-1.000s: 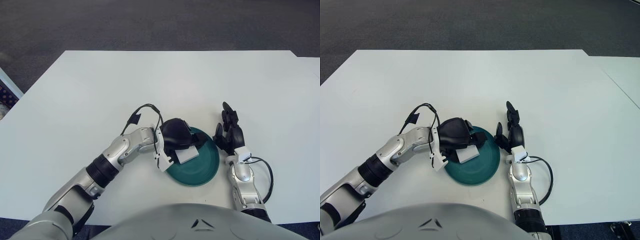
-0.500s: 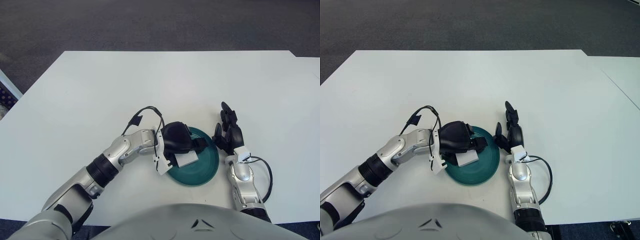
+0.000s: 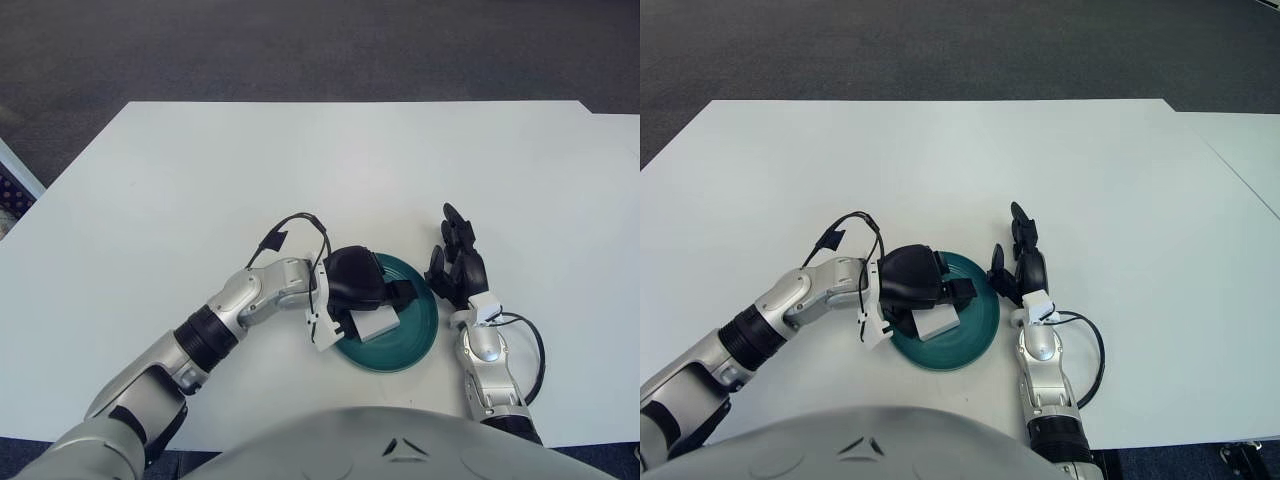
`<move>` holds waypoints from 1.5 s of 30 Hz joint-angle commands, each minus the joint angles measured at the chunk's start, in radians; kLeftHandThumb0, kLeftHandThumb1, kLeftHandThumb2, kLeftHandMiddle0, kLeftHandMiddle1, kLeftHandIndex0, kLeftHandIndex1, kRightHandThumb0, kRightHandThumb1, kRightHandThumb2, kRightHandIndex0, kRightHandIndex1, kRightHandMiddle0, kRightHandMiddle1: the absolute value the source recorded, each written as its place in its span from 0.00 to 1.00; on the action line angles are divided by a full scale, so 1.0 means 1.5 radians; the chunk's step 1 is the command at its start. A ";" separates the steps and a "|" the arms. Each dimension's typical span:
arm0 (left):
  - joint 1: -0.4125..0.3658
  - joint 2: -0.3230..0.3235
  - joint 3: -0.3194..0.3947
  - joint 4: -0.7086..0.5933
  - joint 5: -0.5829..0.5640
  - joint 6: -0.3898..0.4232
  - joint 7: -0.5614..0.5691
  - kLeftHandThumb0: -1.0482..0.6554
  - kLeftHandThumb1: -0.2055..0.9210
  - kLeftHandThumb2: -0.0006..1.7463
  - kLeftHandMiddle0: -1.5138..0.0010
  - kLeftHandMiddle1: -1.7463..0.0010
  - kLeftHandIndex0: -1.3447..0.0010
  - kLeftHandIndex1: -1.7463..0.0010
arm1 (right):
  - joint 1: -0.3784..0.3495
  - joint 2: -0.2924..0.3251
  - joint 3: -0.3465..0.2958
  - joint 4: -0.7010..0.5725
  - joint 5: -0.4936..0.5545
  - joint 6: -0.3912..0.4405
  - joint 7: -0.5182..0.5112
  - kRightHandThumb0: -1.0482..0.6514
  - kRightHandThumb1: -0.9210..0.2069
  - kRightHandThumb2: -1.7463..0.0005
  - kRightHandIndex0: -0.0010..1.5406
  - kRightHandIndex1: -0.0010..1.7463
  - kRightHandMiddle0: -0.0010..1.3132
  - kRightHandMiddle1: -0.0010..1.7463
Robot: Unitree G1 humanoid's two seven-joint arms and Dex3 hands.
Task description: Put the charger into the plate.
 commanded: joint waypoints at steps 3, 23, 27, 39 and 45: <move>-0.044 0.027 -0.008 -0.020 -0.029 -0.003 -0.089 0.00 1.00 0.50 0.86 0.57 0.98 0.44 | 0.029 0.018 0.011 0.040 0.014 0.050 0.014 0.15 0.00 0.48 0.06 0.00 0.00 0.20; -0.089 0.058 -0.003 -0.039 -0.021 -0.043 -0.143 0.00 1.00 0.49 1.00 1.00 1.00 1.00 | 0.036 0.012 0.010 0.036 -0.003 0.033 0.005 0.17 0.00 0.45 0.09 0.00 0.00 0.24; -0.090 0.058 0.000 -0.040 -0.022 -0.037 -0.150 0.00 1.00 0.49 1.00 1.00 1.00 1.00 | 0.036 0.011 0.008 0.037 0.009 0.034 0.014 0.17 0.00 0.45 0.08 0.00 0.00 0.22; -0.089 0.072 0.018 -0.064 -0.047 -0.017 -0.173 0.00 1.00 0.45 1.00 1.00 1.00 1.00 | 0.037 0.011 0.001 0.039 0.037 0.026 0.036 0.19 0.00 0.44 0.08 0.00 0.00 0.21; -0.090 0.077 0.034 -0.077 -0.067 -0.002 -0.189 0.00 1.00 0.46 1.00 1.00 1.00 1.00 | 0.042 0.009 0.000 0.034 0.035 0.019 0.041 0.20 0.00 0.43 0.09 0.00 0.00 0.22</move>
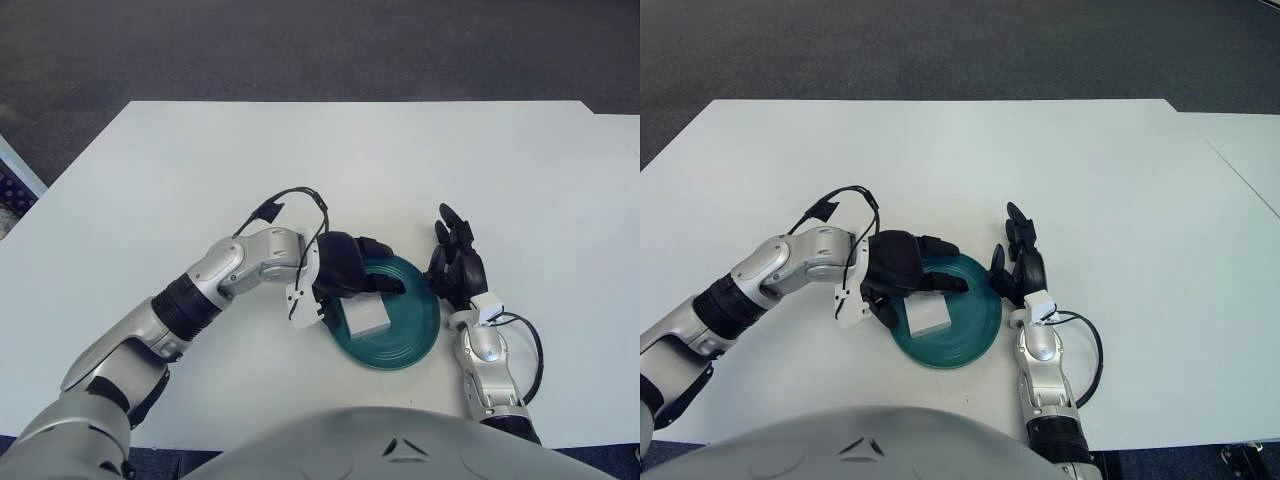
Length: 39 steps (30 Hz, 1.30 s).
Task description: Put the charger into the plate.
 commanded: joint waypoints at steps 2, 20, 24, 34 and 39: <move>-0.020 0.018 0.048 -0.010 -0.062 0.022 -0.011 0.00 1.00 0.46 1.00 1.00 1.00 1.00 | 0.043 0.006 0.002 0.030 0.014 0.028 0.013 0.20 0.00 0.43 0.09 0.00 0.00 0.22; 0.104 -0.172 0.280 0.250 -0.612 0.118 0.115 0.00 1.00 0.41 1.00 1.00 1.00 1.00 | 0.036 0.008 -0.019 0.047 0.050 0.047 0.031 0.10 0.00 0.46 0.01 0.00 0.00 0.16; 0.163 -0.293 0.332 0.257 -0.792 0.200 0.129 0.00 1.00 0.45 1.00 1.00 0.98 0.99 | 0.034 0.008 -0.024 0.050 0.052 0.050 0.033 0.10 0.00 0.46 0.01 0.00 0.00 0.17; 0.262 -0.398 0.368 0.192 -0.907 0.316 0.204 0.00 1.00 0.50 1.00 1.00 0.98 0.99 | 0.011 0.002 -0.033 0.079 0.048 0.042 0.034 0.09 0.00 0.46 0.02 0.00 0.00 0.19; 0.293 -0.415 0.390 0.205 -0.886 0.308 0.219 0.00 1.00 0.52 1.00 1.00 0.97 0.99 | -0.012 -0.003 -0.041 0.110 0.052 0.033 0.038 0.09 0.00 0.46 0.02 0.00 0.00 0.19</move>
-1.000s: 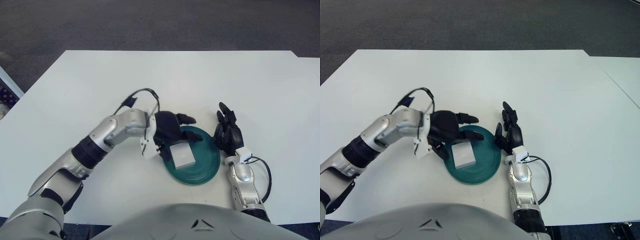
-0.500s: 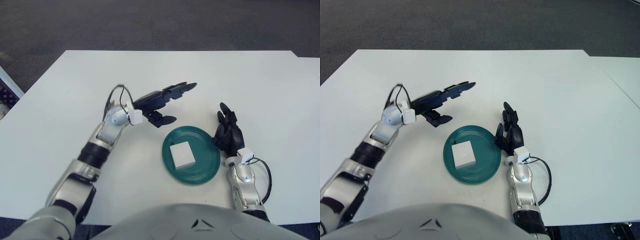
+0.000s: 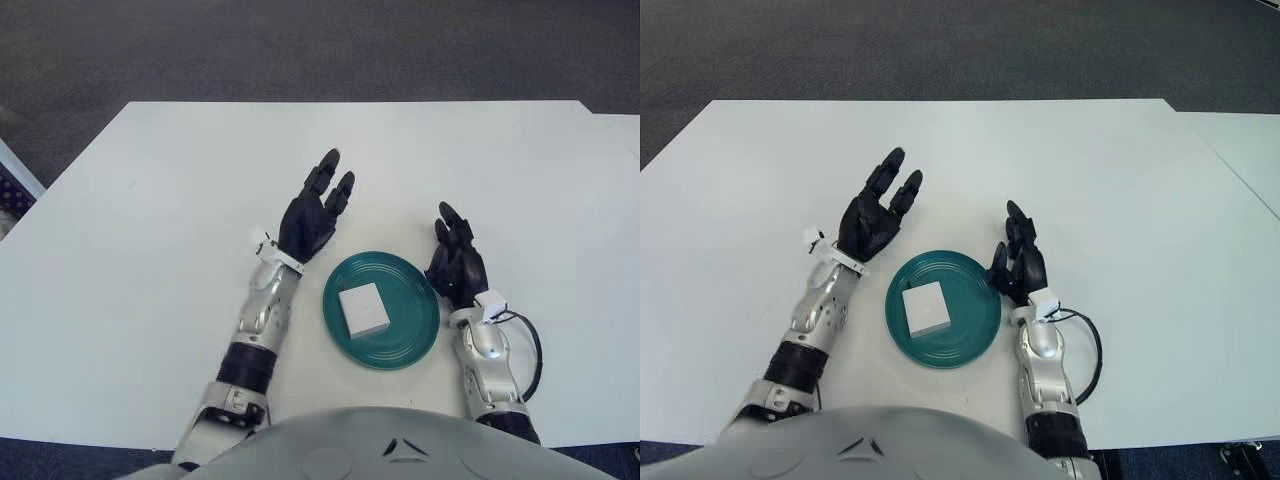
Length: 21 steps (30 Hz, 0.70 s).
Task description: Put the charger into the plate.
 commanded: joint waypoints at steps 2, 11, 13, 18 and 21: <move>0.033 -0.011 0.042 0.050 0.039 -0.074 0.008 0.00 1.00 0.53 1.00 1.00 0.97 0.98 | 0.011 -0.003 -0.014 0.090 0.009 0.031 0.004 0.09 0.00 0.46 0.02 0.00 0.00 0.19; -0.004 0.001 0.083 0.271 0.154 -0.306 -0.006 0.00 1.00 0.58 1.00 1.00 0.98 0.99 | -0.049 -0.010 -0.032 0.168 0.018 0.009 0.016 0.10 0.00 0.46 0.01 0.00 0.00 0.19; -0.018 0.005 0.087 0.312 0.180 -0.342 0.002 0.00 1.00 0.58 1.00 1.00 0.98 0.99 | -0.069 -0.013 -0.038 0.192 0.020 0.003 0.019 0.10 0.00 0.46 0.01 0.00 0.00 0.19; 0.015 0.002 0.083 0.332 0.241 -0.413 0.034 0.00 1.00 0.61 1.00 1.00 1.00 1.00 | -0.105 -0.018 -0.048 0.234 0.021 -0.027 0.024 0.11 0.00 0.46 0.02 0.00 0.00 0.19; 0.014 -0.002 0.095 0.348 0.251 -0.434 0.049 0.00 1.00 0.63 1.00 1.00 0.98 0.99 | -0.125 -0.023 -0.054 0.260 0.020 -0.048 0.027 0.11 0.00 0.45 0.03 0.01 0.00 0.19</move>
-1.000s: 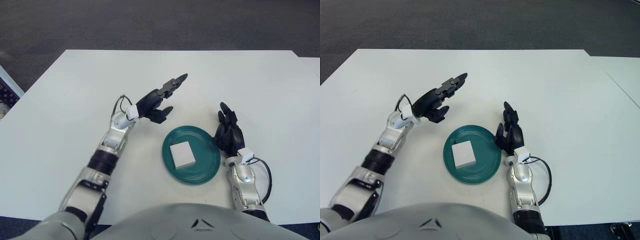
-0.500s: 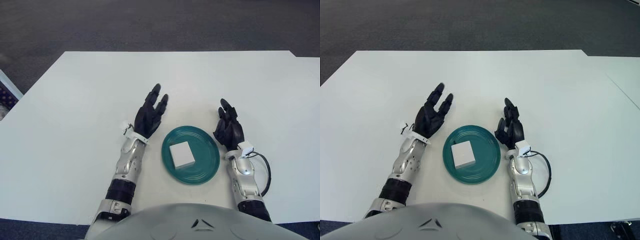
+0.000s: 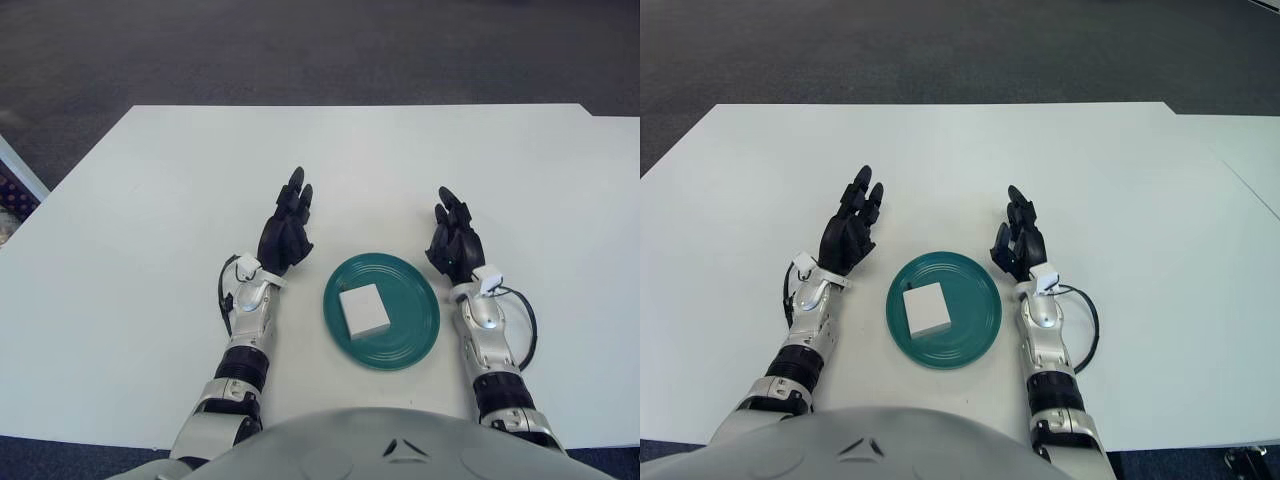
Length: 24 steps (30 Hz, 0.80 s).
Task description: Put the charger into the plate.
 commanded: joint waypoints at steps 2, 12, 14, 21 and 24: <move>0.040 -0.007 0.026 0.092 0.004 -0.047 0.030 0.00 1.00 0.65 1.00 1.00 0.92 0.95 | 0.007 -0.006 -0.012 0.091 0.010 0.003 0.008 0.10 0.00 0.44 0.03 0.01 0.00 0.18; -0.032 0.000 0.060 0.197 0.013 -0.102 0.040 0.00 1.00 0.69 1.00 1.00 0.93 0.38 | -0.045 -0.024 -0.026 0.141 0.028 -0.030 0.031 0.10 0.00 0.41 0.03 0.00 0.00 0.14; -0.018 0.000 0.059 0.183 0.019 -0.119 0.043 0.00 1.00 0.69 1.00 1.00 0.95 0.43 | -0.046 -0.026 -0.029 0.138 0.033 -0.035 0.038 0.10 0.00 0.41 0.03 0.00 0.00 0.14; 0.001 -0.016 0.068 0.169 -0.027 -0.139 0.009 0.00 1.00 0.69 1.00 1.00 0.99 0.73 | -0.035 -0.042 -0.040 0.106 0.045 -0.041 0.061 0.11 0.00 0.40 0.04 0.00 0.00 0.14; 0.037 -0.029 0.055 0.132 -0.045 -0.148 -0.013 0.00 1.00 0.68 1.00 1.00 1.00 0.80 | -0.009 -0.048 -0.040 0.070 0.050 -0.041 0.072 0.11 0.00 0.41 0.04 0.00 0.00 0.13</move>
